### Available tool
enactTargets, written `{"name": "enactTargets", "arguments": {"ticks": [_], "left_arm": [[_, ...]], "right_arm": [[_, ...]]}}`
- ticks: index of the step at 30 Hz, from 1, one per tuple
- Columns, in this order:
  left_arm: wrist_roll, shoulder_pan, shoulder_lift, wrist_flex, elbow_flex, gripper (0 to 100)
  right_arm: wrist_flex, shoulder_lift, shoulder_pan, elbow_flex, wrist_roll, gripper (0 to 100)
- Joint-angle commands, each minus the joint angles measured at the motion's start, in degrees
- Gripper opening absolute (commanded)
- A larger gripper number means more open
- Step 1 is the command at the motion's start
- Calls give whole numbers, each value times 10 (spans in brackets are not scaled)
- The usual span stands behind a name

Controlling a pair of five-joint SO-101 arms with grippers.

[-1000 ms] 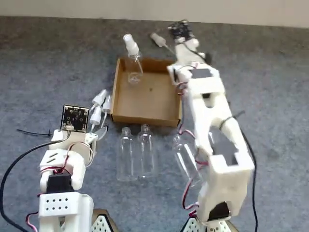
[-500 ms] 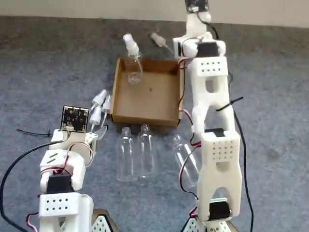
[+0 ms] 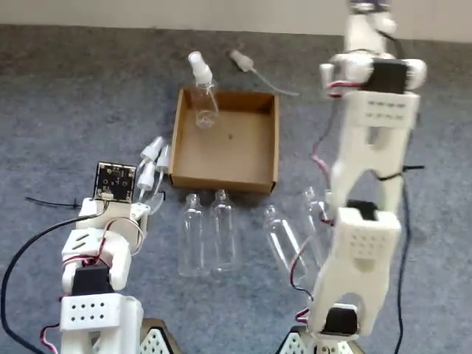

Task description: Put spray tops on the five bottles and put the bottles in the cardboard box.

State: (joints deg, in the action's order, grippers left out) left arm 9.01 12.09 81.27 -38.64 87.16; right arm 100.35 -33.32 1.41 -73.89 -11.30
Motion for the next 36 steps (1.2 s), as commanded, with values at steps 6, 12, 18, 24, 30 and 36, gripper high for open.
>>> {"name": "enactTargets", "arguments": {"ticks": [6, 12, 18, 24, 30, 36], "left_arm": [[4, 7, 8, -47, 31, 309], [4, 7, 6, -48, 108, 309], [4, 7, 8, -49, 105, 309], [4, 8, 7, -50, 105, 309], [4, 7, 7, -50, 105, 309], [4, 7, 7, -50, 105, 309]], "right_arm": [[-63, 608, -1, 763, -48, 4], [-211, 972, -5, 1211, -50, 4], [-310, 1191, -6, 1519, -49, 4], [-356, 1342, -7, 1664, -51, 4], [-357, 1380, -5, 1738, -53, 4], [-331, 1385, 7, 1764, -53, 4]]}}
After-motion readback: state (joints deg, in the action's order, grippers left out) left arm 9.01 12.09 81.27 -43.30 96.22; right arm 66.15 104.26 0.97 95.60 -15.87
